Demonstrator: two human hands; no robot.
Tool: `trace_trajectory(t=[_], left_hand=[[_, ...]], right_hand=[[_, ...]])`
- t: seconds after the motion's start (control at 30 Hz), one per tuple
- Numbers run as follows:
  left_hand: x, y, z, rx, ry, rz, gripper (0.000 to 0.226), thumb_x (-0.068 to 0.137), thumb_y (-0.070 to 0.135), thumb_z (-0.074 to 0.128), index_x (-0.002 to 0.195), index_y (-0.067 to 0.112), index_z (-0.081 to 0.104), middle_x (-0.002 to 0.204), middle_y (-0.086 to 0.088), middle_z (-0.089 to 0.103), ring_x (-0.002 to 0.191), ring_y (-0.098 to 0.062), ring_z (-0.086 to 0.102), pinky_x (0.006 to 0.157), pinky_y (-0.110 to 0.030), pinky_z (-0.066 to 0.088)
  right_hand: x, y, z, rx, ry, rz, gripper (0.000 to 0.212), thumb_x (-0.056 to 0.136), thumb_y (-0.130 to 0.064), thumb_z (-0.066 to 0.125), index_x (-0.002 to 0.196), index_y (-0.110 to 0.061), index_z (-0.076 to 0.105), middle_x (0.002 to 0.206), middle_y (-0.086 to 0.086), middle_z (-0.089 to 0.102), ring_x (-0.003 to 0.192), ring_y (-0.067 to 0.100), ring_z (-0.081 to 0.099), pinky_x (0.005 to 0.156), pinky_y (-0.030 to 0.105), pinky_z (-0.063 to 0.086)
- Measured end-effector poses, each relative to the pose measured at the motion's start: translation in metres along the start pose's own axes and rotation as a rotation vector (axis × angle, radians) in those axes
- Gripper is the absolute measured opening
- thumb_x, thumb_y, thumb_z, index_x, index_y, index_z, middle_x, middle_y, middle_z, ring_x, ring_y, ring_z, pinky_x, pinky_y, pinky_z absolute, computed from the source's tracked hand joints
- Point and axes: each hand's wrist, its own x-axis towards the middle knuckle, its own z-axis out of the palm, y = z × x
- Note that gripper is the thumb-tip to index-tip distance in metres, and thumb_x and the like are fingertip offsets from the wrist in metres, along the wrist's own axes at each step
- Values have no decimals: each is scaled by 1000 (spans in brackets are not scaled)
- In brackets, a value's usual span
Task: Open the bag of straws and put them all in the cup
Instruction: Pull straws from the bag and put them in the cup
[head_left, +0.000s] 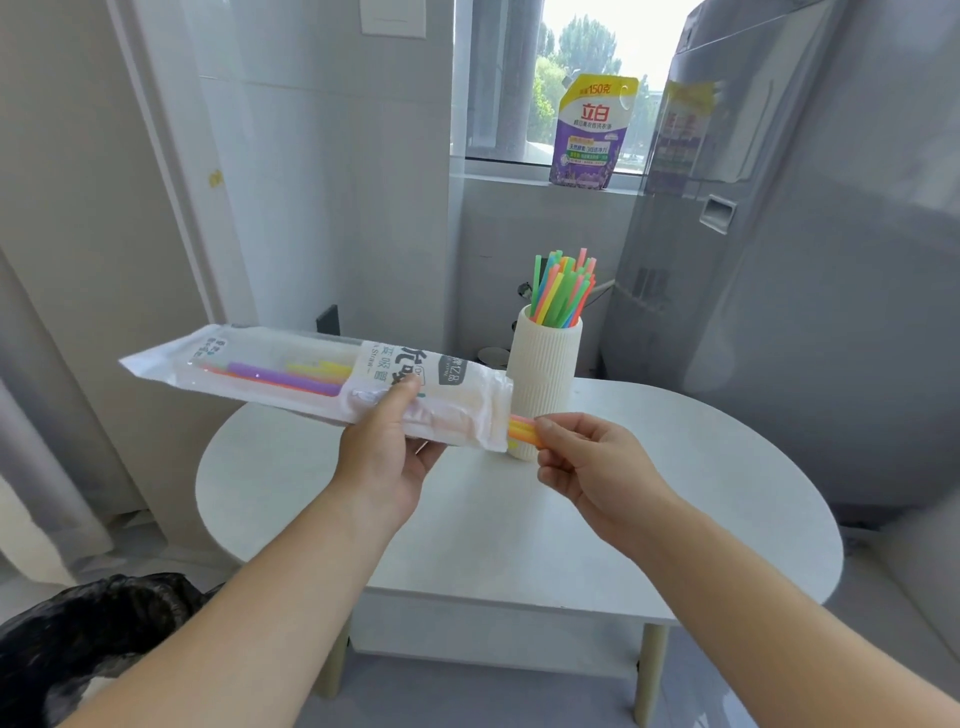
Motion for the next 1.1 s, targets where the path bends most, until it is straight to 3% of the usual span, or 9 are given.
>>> trace_trajectory(t=[0.37, 0.57, 0.77, 0.83, 0.97, 1.1], left_hand=[[-1, 0, -4, -67, 29, -82, 30, 93, 15, 68, 123, 19, 65, 94, -1, 77, 73, -14, 76, 56, -26, 59], [-7, 0, 2, -107, 34, -115, 18, 95, 12, 66, 112, 17, 65, 79, 0, 77, 65, -12, 75, 53, -24, 59], [-11, 1, 4, -114, 37, -127, 11, 95, 11, 65, 104, 18, 66, 77, 1, 78, 62, -11, 74, 51, -23, 58], [-12, 0, 6, -108, 30, -130, 11, 95, 11, 65, 103, 17, 67, 78, 0, 77, 63, -12, 74, 53, -23, 59], [-14, -3, 8, -99, 16, -125, 15, 95, 11, 66, 108, 17, 67, 82, 0, 77, 63, -11, 74, 51, -23, 58], [-16, -4, 10, -100, 4, -124, 12, 95, 10, 65, 105, 17, 67, 81, 0, 78, 65, -12, 74, 52, -23, 58]], right_hand=[[3, -22, -35, 155, 3, 28, 8, 94, -7, 64, 99, 0, 66, 68, 8, 62, 54, 13, 62, 55, 22, 56], [-5, -13, -15, 495, -19, 38, 37, 71, -24, 77, 101, -8, 62, 76, 5, 64, 63, 11, 65, 62, 20, 59], [-8, 2, 8, 435, -127, 51, 27, 83, -14, 72, 109, -8, 67, 87, 3, 67, 67, 9, 63, 66, 19, 57], [-8, 4, 14, 439, -125, 50, 18, 91, -10, 67, 108, -9, 68, 85, 2, 69, 67, 8, 64, 65, 19, 56], [-6, -2, 21, 510, -94, 3, 22, 95, -9, 63, 116, -5, 66, 90, 4, 74, 66, 9, 69, 62, 19, 56], [-5, -6, 23, 399, -39, -89, 18, 97, -15, 62, 113, -8, 68, 87, 2, 72, 66, 7, 66, 70, 23, 55]])
